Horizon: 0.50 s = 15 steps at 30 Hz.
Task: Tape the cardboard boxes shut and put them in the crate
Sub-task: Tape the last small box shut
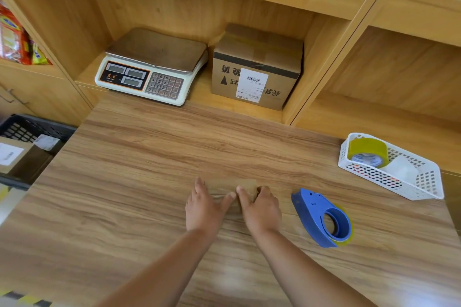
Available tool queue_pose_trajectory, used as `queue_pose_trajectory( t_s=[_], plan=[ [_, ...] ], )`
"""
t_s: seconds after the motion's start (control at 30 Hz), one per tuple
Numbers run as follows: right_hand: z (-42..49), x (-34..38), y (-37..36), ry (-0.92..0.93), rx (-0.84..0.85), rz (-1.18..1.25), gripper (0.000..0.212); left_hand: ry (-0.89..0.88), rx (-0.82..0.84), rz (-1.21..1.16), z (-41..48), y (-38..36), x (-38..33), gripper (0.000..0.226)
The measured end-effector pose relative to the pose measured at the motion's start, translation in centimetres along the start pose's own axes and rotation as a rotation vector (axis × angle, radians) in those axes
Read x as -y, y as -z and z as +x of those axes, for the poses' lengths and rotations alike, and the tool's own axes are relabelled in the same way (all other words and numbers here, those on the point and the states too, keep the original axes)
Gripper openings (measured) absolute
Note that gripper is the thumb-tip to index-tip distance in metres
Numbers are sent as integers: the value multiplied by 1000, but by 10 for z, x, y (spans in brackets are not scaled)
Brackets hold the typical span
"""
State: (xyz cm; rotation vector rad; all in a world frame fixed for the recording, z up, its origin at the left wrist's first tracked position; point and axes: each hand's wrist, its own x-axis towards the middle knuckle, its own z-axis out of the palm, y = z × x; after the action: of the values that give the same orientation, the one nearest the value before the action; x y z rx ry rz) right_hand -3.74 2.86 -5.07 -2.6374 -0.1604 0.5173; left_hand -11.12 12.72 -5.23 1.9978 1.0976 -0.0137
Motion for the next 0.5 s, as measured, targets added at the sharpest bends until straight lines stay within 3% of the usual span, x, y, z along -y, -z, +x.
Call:
queue_pose_trajectory(
  t_s=[0.27, 0.4, 0.5],
  plan=[
    [11, 2, -6, 12, 8, -28, 60, 155, -10, -103, 5, -5, -8, 95],
    [13, -2, -9, 48, 0, 11, 47, 214, -61, -196, 9, -11, -6, 72],
    [13, -4, -10, 40, -7, 48, 35, 241, -78, -226, 10, -12, -7, 73]
  ],
)
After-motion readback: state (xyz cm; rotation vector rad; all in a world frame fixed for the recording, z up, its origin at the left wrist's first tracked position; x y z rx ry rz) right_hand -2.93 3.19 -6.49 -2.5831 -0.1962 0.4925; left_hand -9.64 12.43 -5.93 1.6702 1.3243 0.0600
